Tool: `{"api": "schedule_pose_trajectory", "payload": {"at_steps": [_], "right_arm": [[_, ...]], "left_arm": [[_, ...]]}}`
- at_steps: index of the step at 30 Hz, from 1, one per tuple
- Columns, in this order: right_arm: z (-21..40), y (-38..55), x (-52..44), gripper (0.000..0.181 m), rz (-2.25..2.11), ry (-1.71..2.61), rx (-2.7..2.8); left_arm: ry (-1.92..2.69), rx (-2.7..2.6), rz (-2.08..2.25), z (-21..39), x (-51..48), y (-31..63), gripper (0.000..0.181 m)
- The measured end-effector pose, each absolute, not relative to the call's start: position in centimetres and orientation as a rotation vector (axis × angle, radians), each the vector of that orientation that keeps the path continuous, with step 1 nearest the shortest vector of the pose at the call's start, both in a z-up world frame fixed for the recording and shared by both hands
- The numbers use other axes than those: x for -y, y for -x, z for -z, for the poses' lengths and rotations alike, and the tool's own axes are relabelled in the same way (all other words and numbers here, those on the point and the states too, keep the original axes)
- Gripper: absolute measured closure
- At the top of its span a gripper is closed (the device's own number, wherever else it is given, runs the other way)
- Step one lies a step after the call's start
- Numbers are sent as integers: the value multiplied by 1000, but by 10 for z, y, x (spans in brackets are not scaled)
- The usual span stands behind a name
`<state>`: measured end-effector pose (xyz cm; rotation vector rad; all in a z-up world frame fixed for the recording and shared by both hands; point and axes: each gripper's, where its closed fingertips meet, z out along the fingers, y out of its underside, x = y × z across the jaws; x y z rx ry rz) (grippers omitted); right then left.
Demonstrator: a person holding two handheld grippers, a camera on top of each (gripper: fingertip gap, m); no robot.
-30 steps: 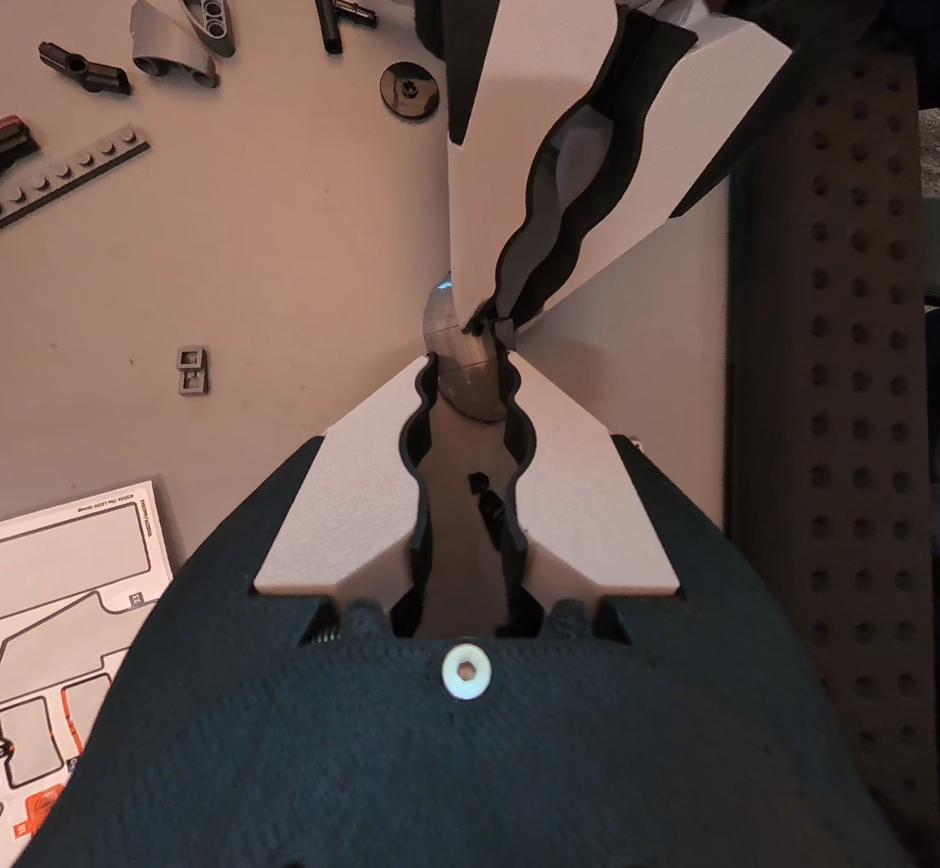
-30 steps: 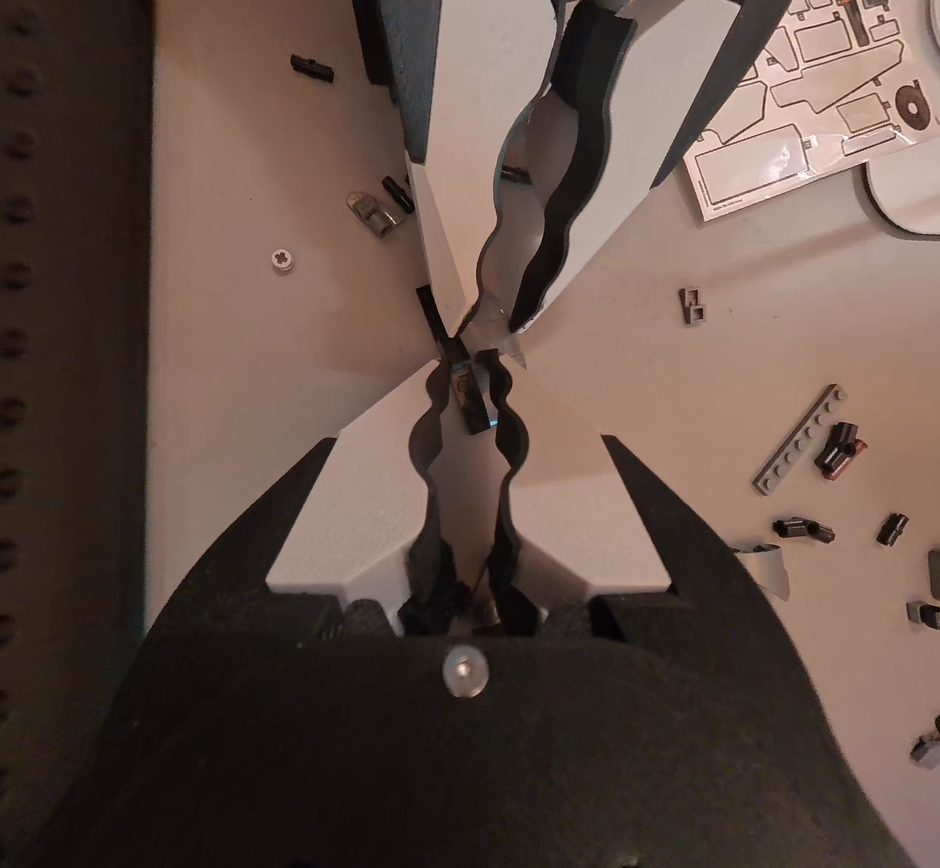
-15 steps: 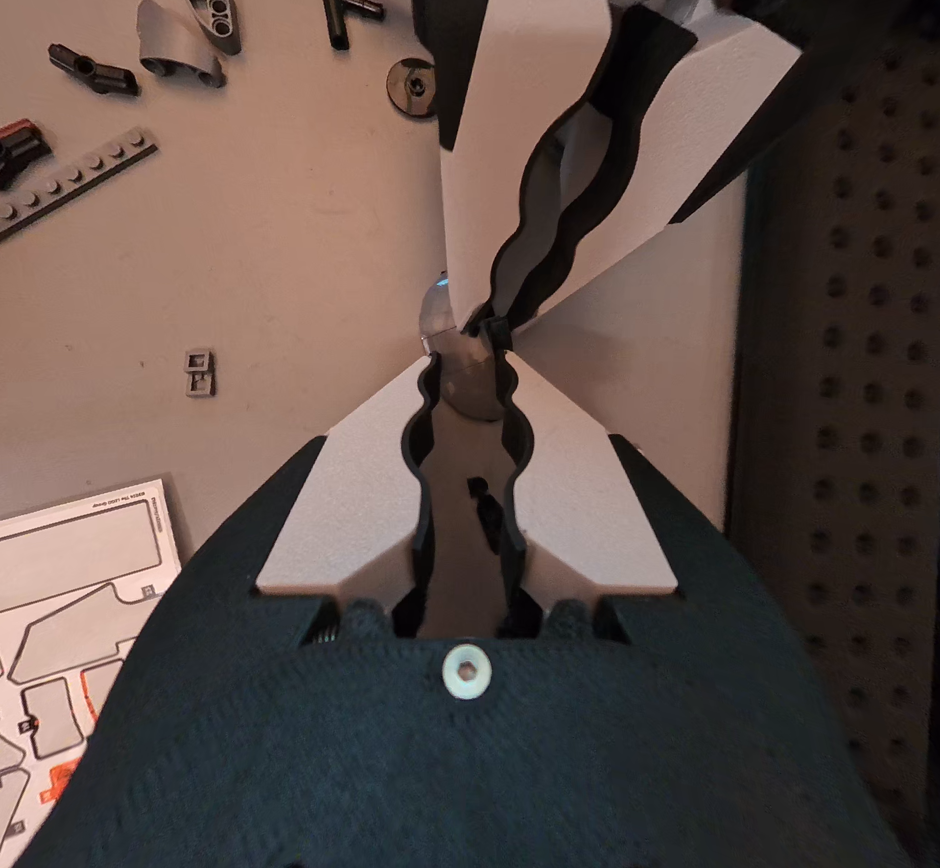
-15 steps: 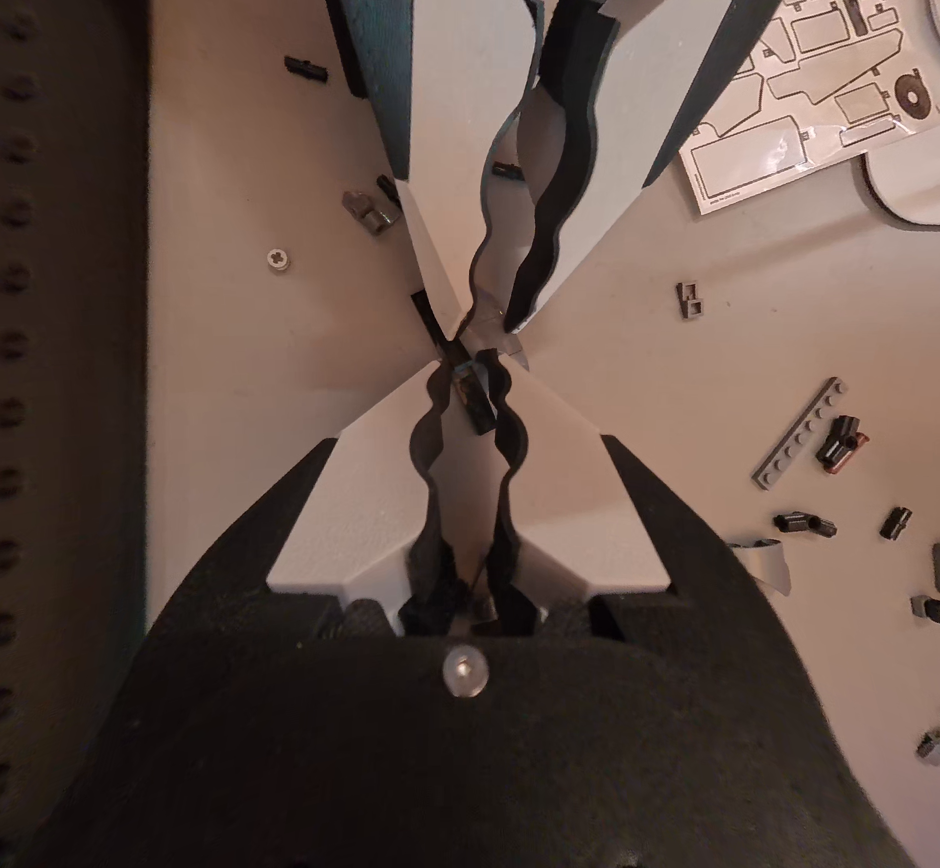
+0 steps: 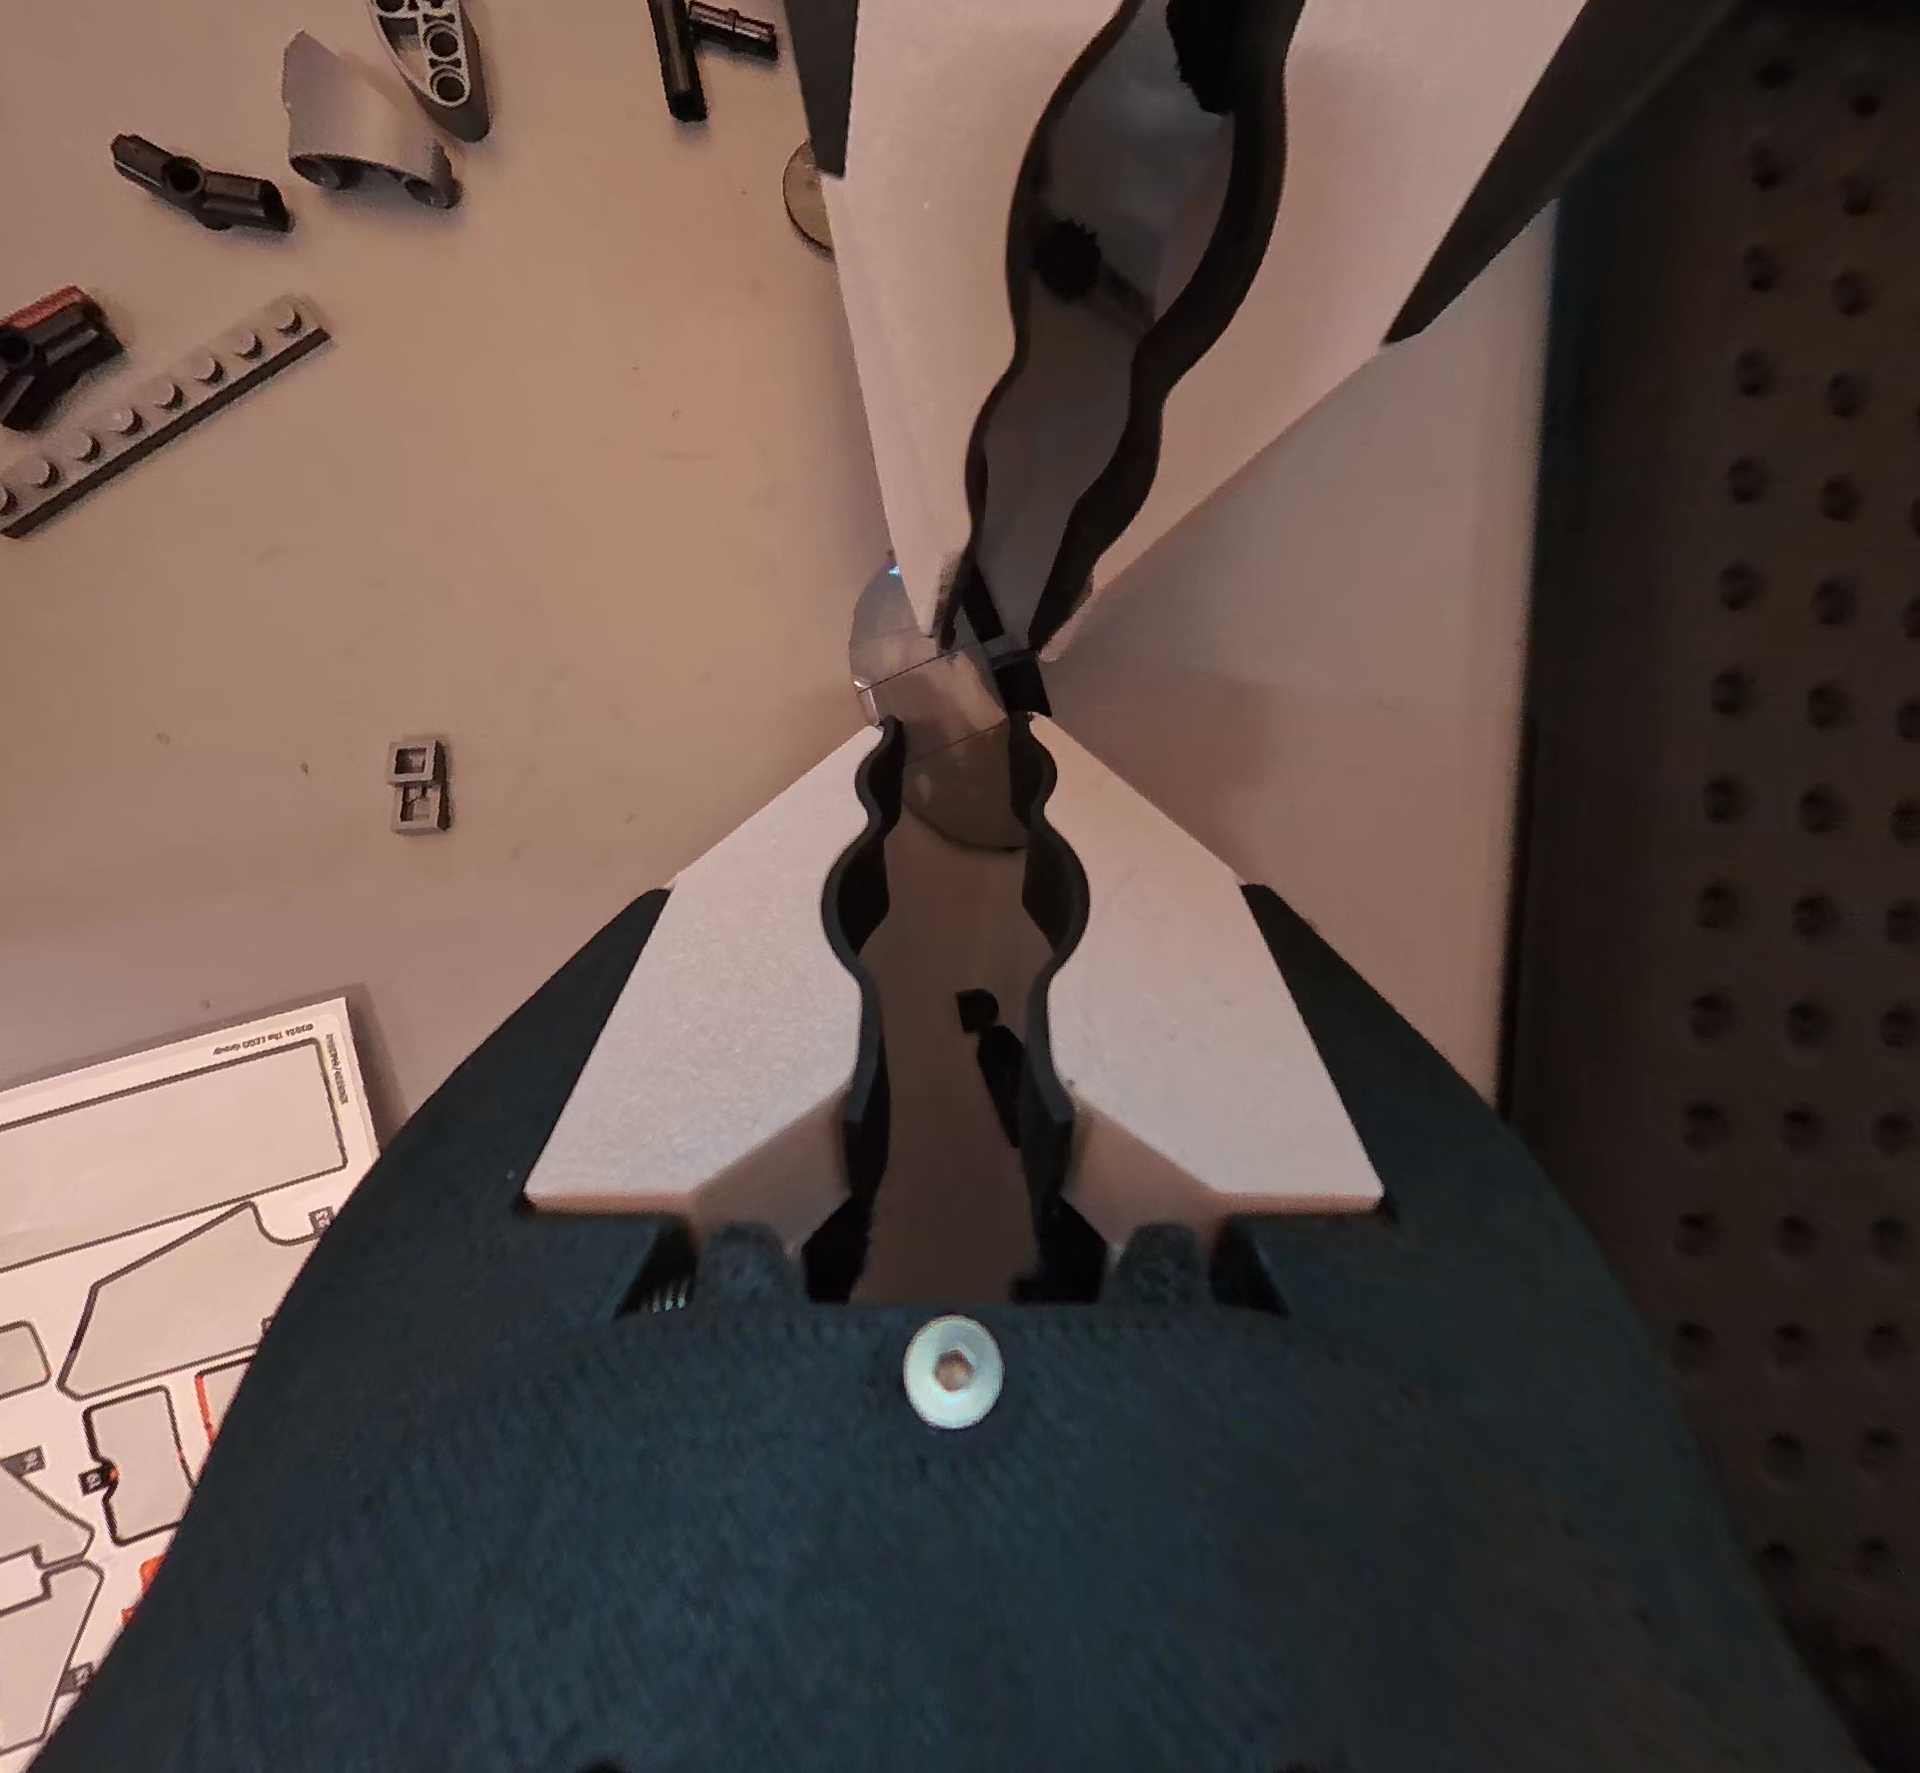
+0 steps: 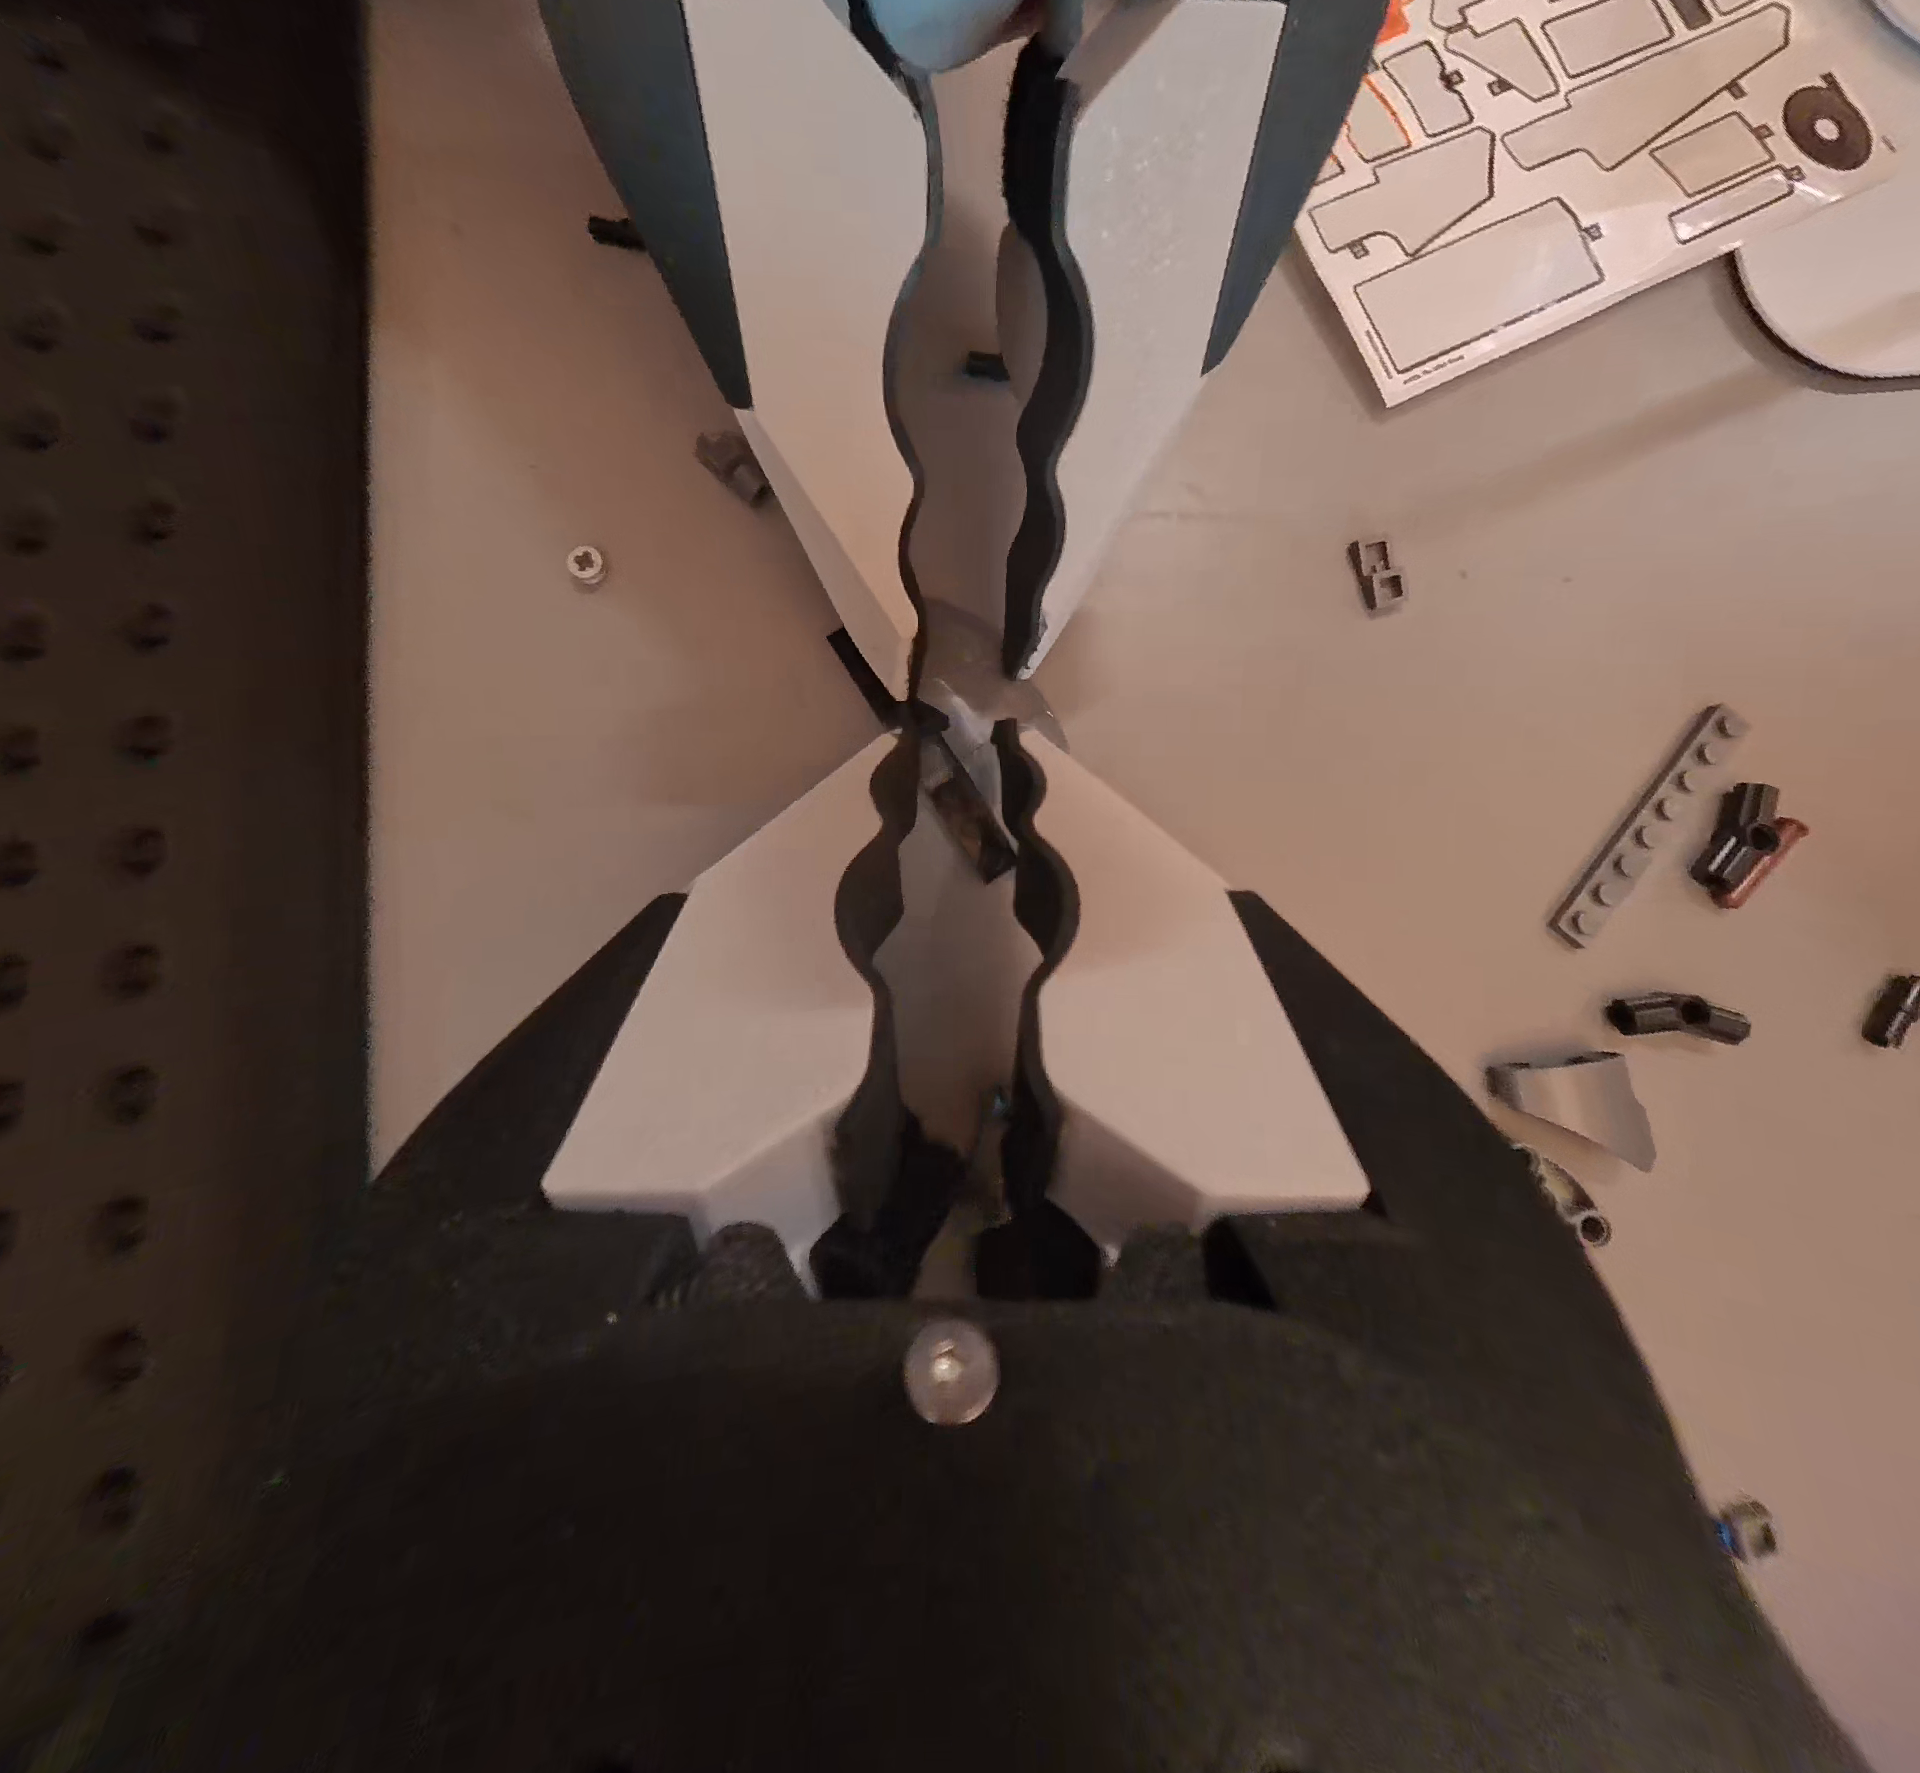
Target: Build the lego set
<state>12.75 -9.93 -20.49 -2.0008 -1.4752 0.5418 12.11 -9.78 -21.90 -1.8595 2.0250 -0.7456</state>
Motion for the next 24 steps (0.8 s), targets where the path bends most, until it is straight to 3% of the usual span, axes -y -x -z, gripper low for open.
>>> {"api": "schedule_pose_trajectory", "payload": {"at_steps": [8, 13, 24], "right_arm": [[208, -128, 99, 168, -522, 2011, 1482], [214, -133, 94, 181, -469, 2039, 1475], [209, -128, 97, 177, -496, 2006, 1482]], "left_arm": [[1855, -2031, 741, 219, 99, -122, 163], [1853, -2033, 735, 219, 99, -123, 163], [1849, -2039, 719, 219, 99, -123, 163]]}}
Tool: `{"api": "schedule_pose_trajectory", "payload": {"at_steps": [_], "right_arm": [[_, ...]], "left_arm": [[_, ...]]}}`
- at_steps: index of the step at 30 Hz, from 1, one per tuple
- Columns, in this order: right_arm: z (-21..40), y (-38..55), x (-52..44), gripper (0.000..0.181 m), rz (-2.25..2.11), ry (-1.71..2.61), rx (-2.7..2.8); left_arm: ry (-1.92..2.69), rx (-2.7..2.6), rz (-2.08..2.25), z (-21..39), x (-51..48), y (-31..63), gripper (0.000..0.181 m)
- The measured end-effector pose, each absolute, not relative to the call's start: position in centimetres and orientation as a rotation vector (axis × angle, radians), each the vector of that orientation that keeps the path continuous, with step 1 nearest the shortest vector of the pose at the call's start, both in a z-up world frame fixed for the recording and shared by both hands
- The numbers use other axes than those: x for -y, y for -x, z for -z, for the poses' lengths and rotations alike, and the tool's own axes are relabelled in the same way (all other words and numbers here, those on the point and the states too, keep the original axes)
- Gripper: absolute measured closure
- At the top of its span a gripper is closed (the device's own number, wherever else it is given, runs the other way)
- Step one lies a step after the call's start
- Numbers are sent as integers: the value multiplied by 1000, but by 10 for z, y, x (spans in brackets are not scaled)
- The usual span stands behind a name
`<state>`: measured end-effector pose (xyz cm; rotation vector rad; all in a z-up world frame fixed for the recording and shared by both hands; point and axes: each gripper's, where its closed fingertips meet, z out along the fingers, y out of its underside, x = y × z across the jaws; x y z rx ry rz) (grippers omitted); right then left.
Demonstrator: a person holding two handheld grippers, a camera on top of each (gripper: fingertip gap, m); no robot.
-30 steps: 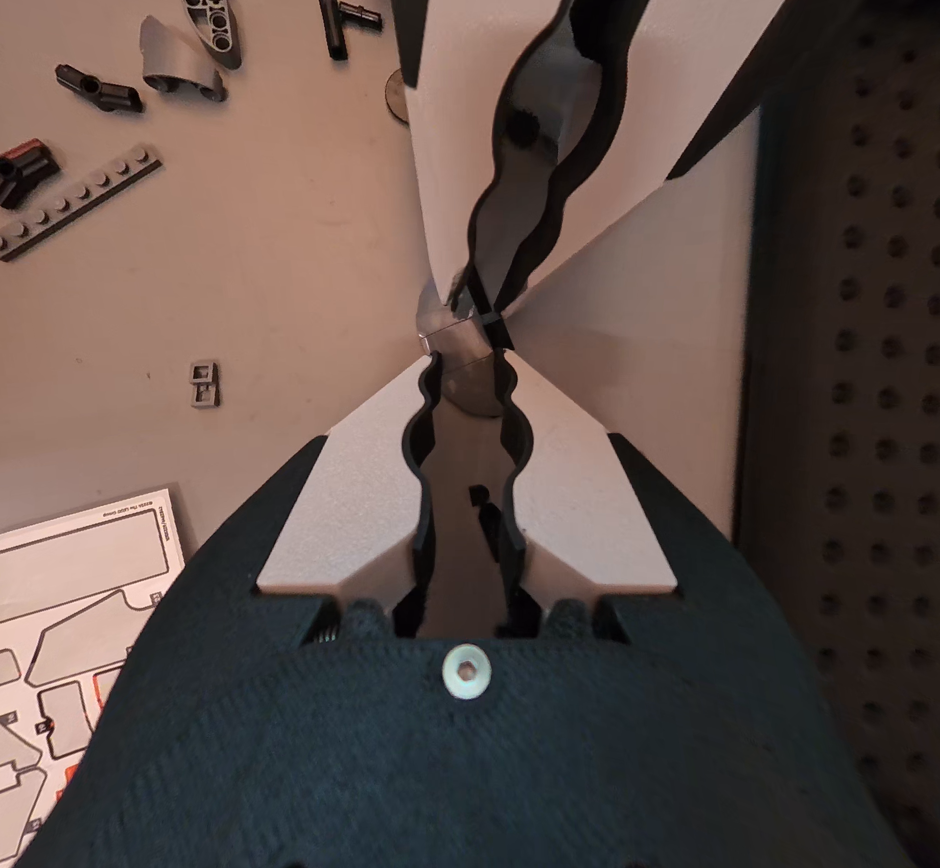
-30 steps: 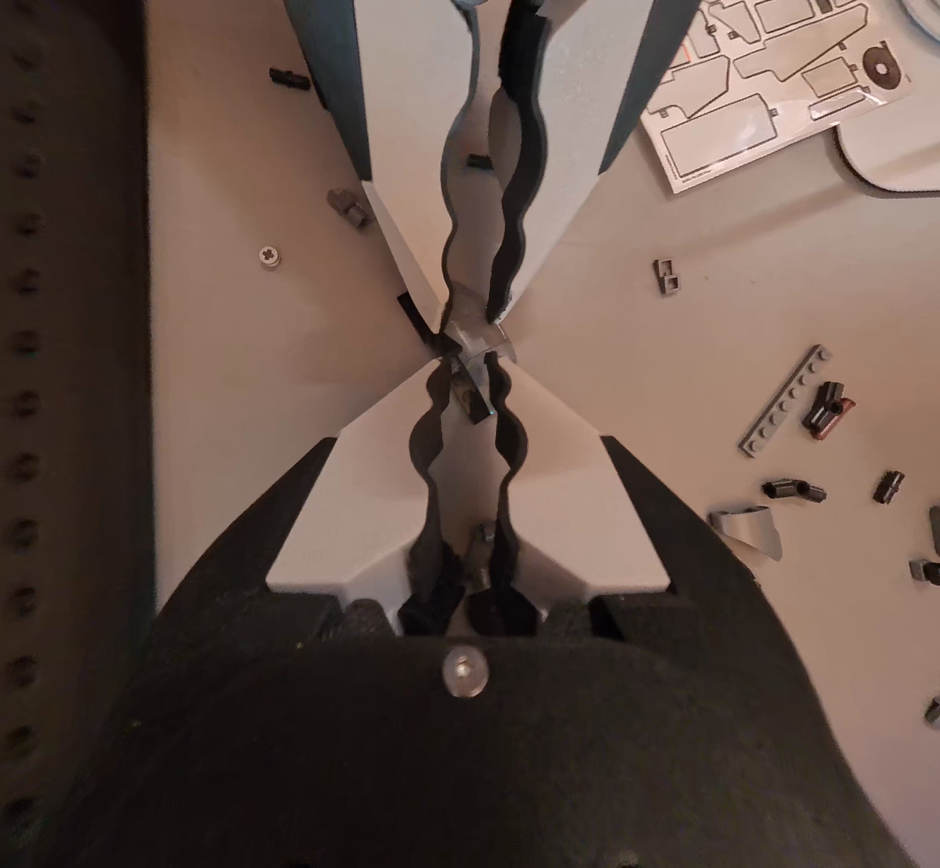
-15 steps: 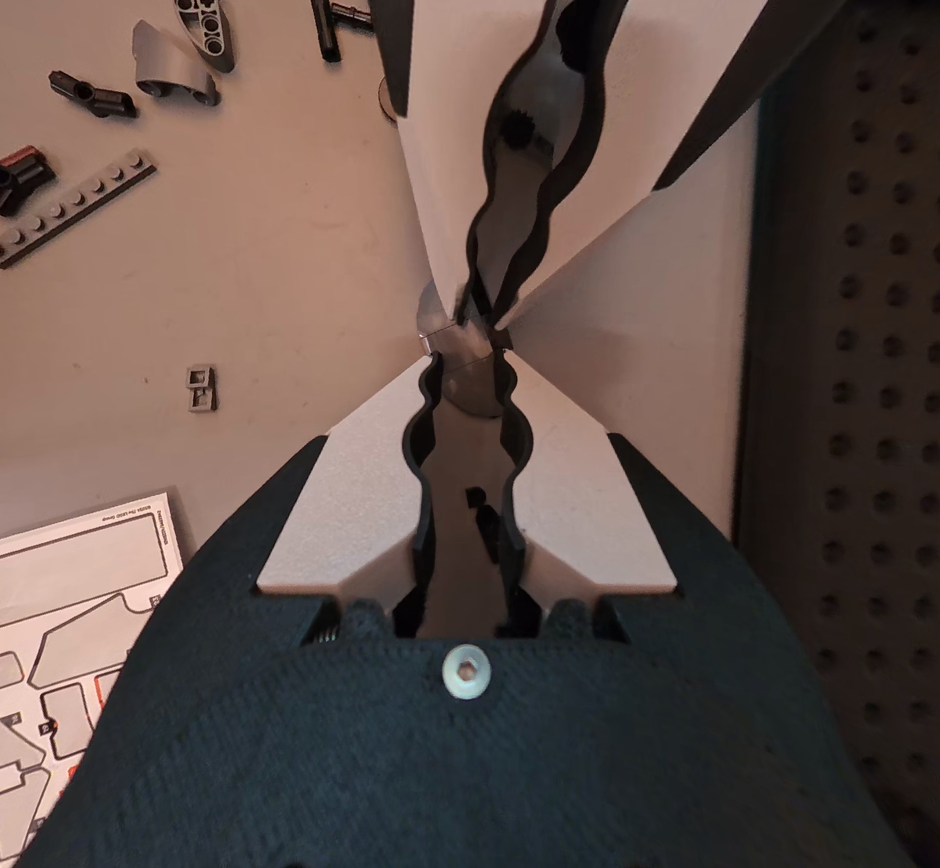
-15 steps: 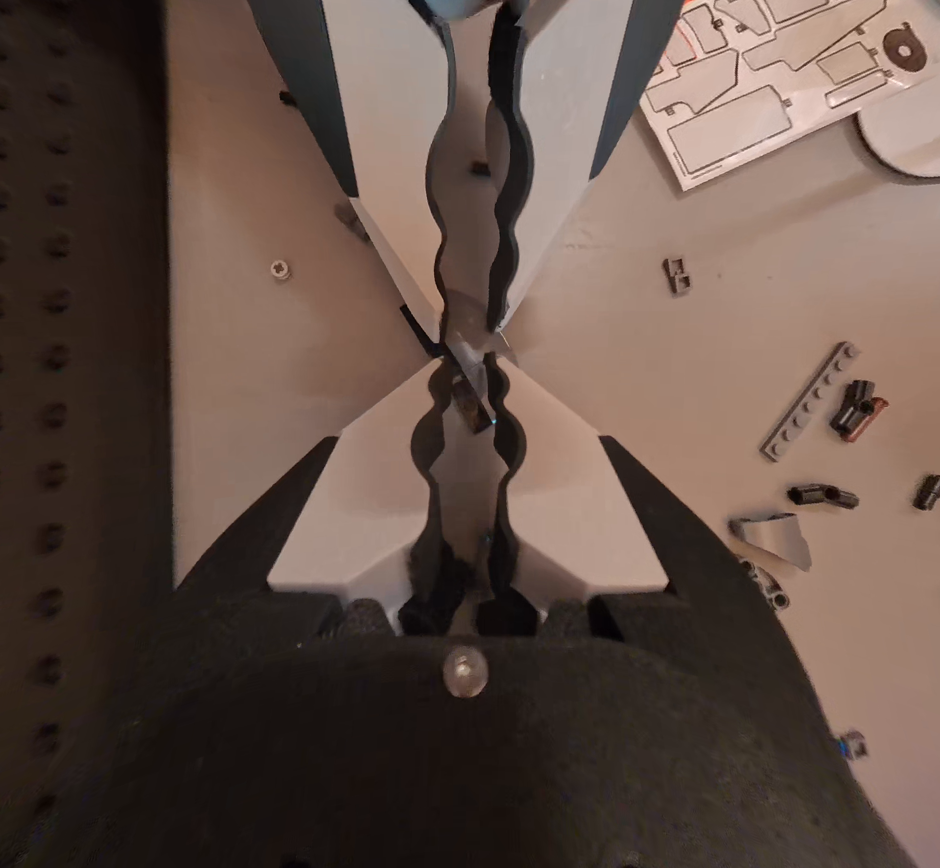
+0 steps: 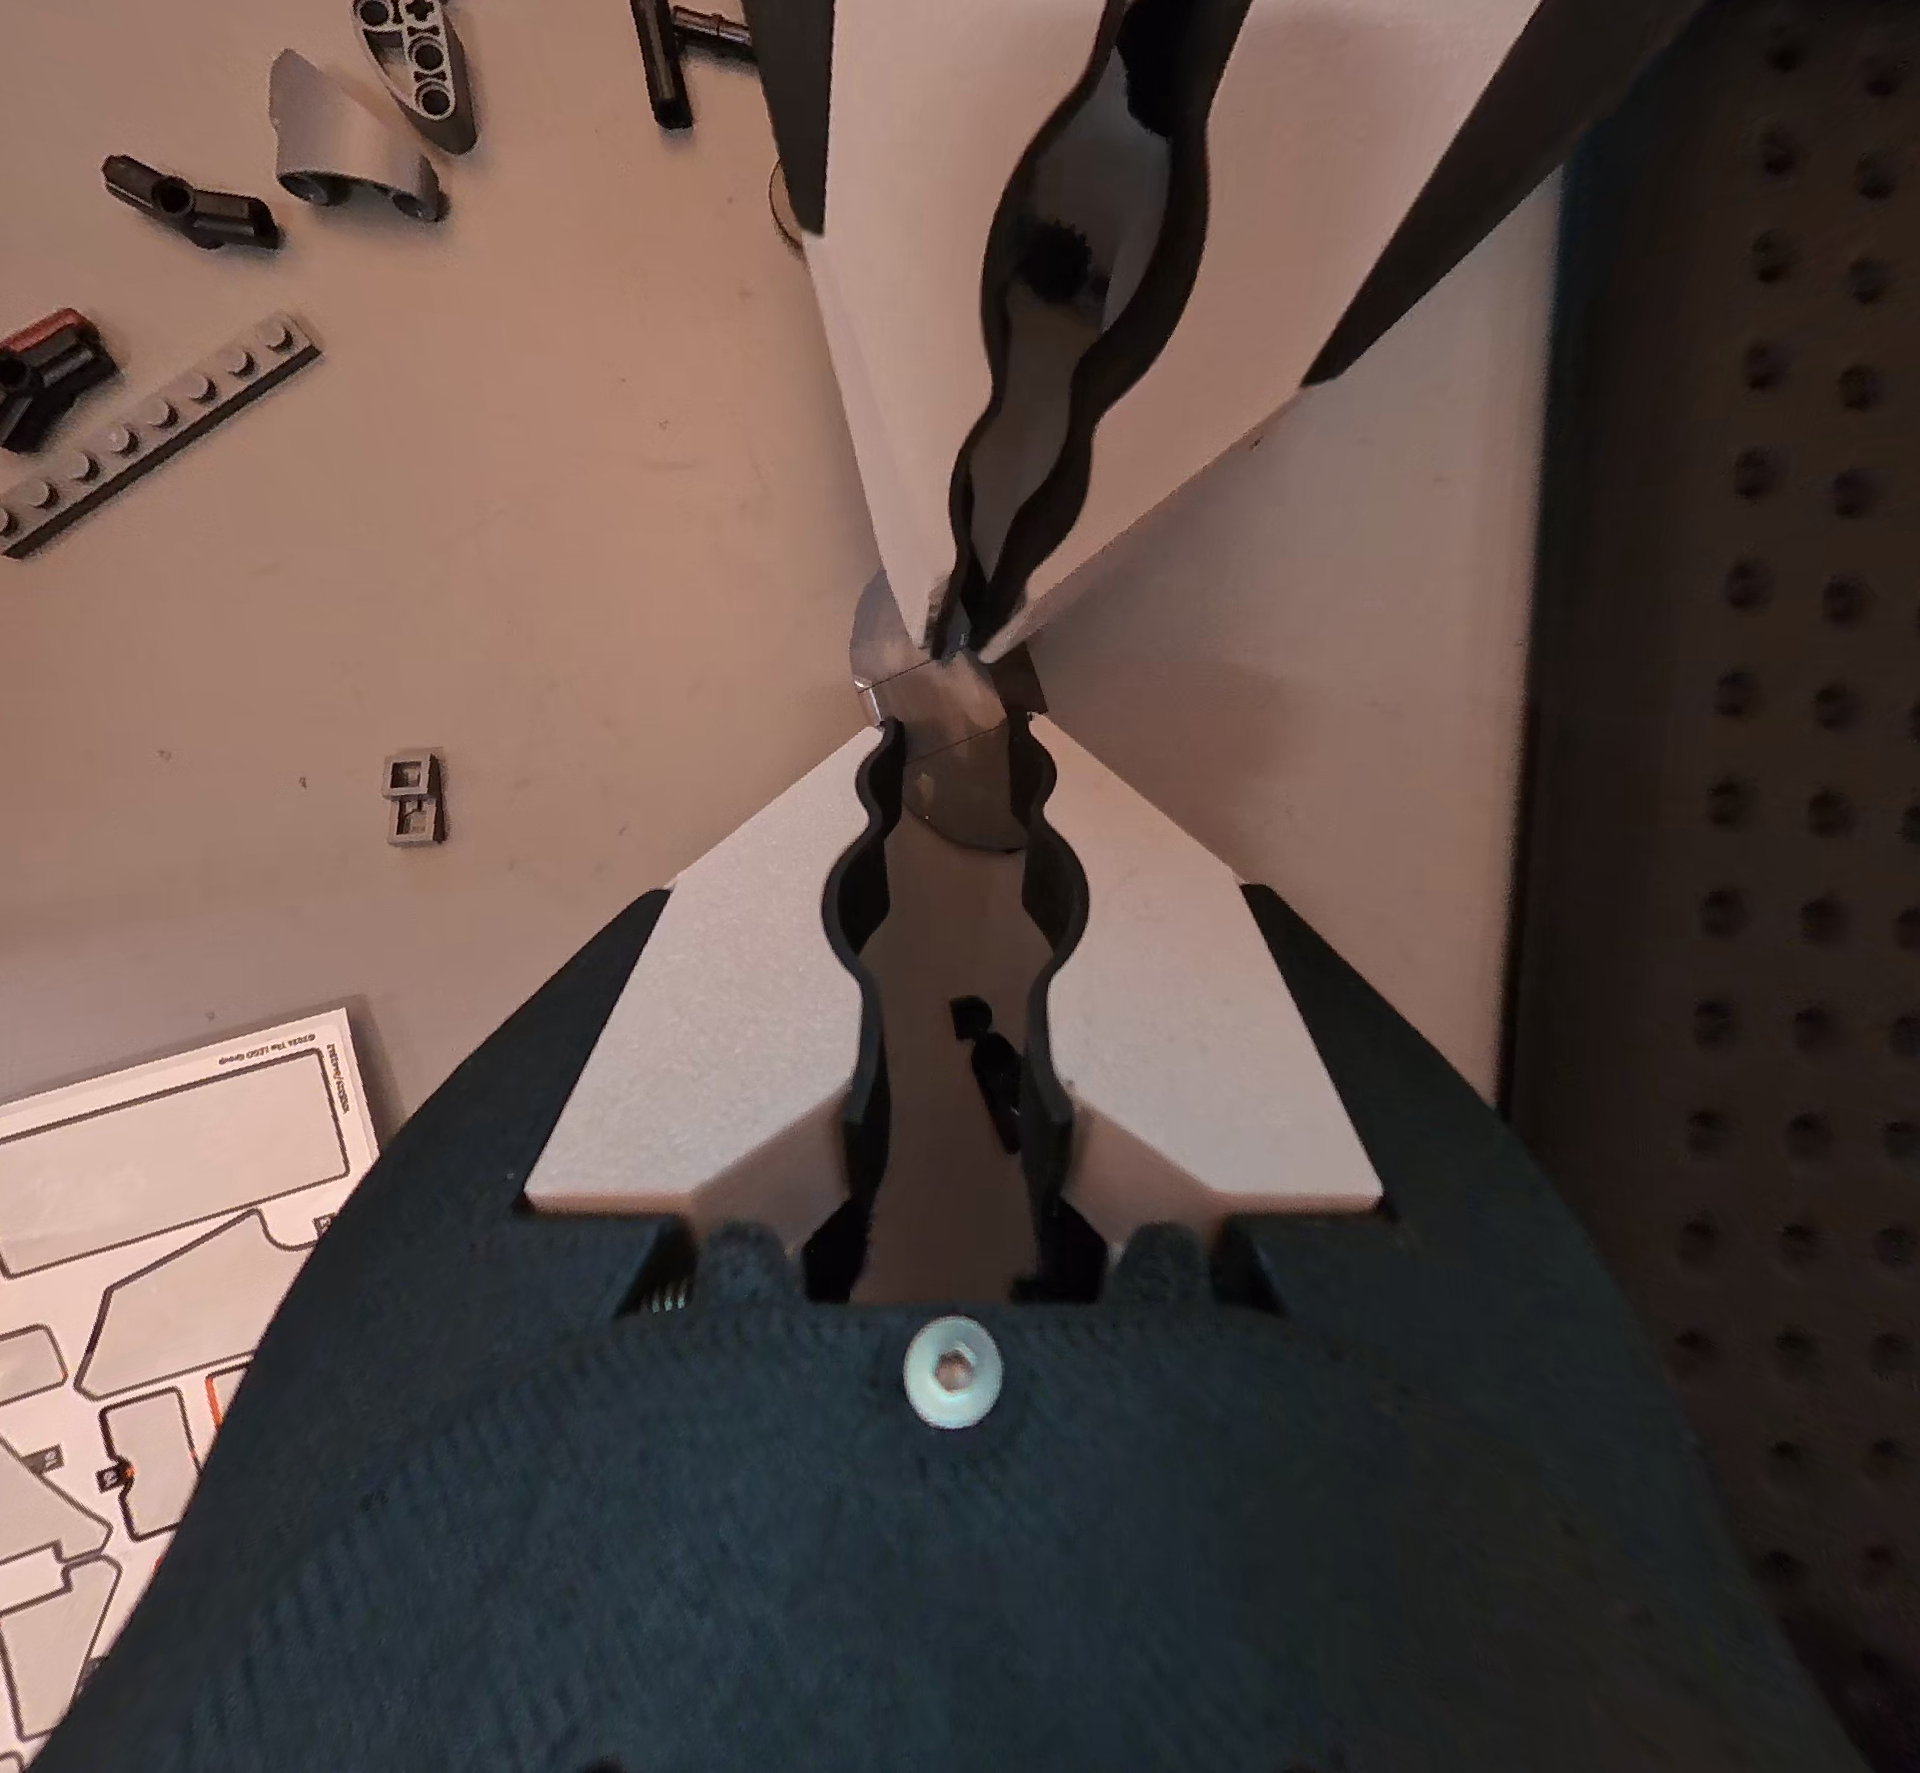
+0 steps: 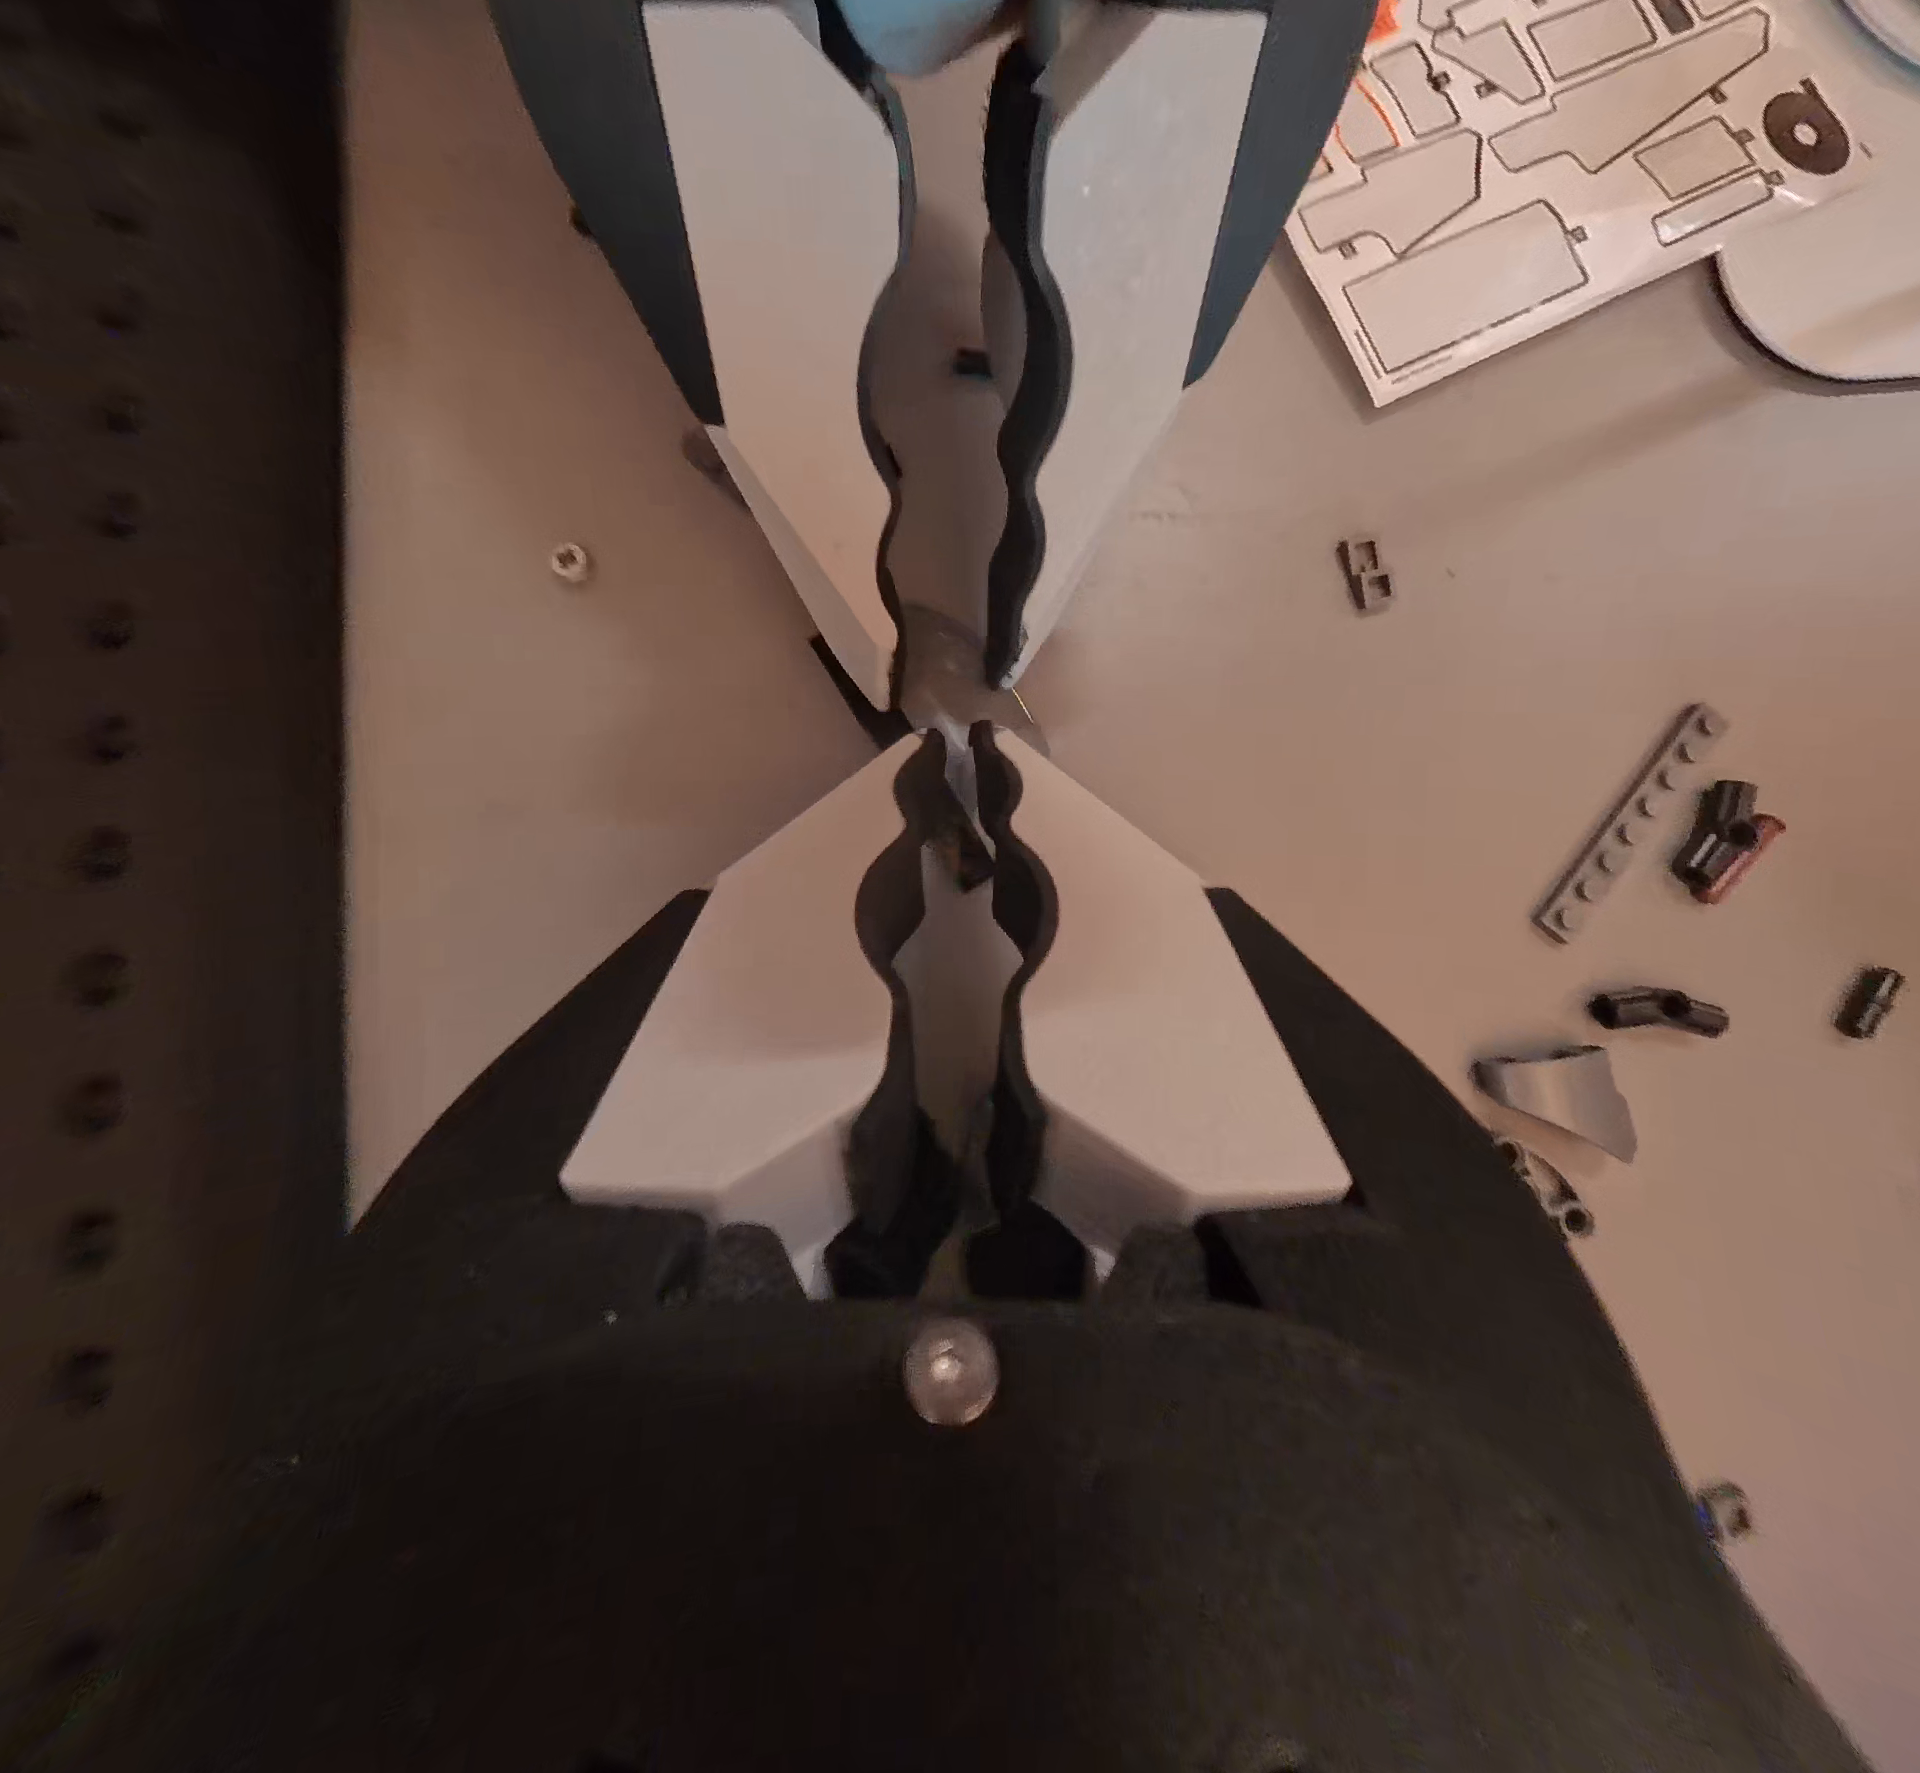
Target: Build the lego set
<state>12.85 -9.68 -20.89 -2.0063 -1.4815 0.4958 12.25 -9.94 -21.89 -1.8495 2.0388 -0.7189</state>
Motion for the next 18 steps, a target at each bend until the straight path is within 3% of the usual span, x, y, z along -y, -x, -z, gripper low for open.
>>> {"api": "schedule_pose_trajectory", "payload": {"at_steps": [18], "right_arm": [[212, -129, 104, 181, -539, 2020, 1507]], "left_arm": [[1848, -2047, 699, 219, 100, -123, 164]]}}
